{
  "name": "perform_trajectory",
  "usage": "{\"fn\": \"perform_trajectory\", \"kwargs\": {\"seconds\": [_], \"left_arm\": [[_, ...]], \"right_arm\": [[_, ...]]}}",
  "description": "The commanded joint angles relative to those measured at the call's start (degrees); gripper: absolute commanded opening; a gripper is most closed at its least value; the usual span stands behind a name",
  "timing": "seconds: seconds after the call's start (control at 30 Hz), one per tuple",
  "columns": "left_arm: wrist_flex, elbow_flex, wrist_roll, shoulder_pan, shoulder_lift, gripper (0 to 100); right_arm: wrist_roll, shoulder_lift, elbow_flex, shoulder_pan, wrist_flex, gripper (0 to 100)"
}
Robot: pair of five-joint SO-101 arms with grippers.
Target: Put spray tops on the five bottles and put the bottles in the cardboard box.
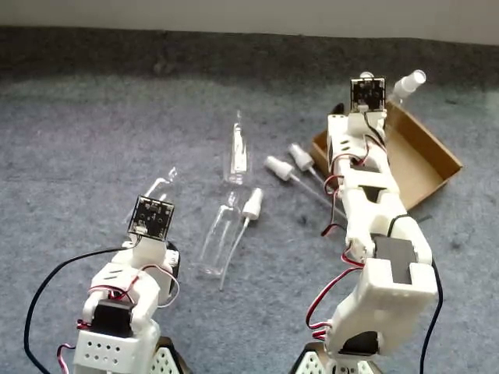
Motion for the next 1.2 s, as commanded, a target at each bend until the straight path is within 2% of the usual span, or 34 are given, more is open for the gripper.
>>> {"fn": "perform_trajectory", "kwargs": {"seconds": [0.0, 0.57, 0.87, 1.17], "left_arm": [[-1.0, 1.3, -0.3, 0.7, -0.6, 0], [-1.1, 1.3, -0.3, 0.6, -0.6, 0], [-1.1, 1.3, -0.3, 0.6, -0.6, 0], [-1.0, 1.3, -0.3, 0.6, -0.6, 0]], "right_arm": [[-0.4, -0.7, 0.2, -1.4, -0.4, 20.6], [-0.4, -23.4, 20.3, -0.4, -0.5, 20.6], [-0.6, -20.2, 18.3, -0.5, -0.8, 20.6], [-0.6, -18.1, 15.8, -6.0, -0.7, 20.6]]}}
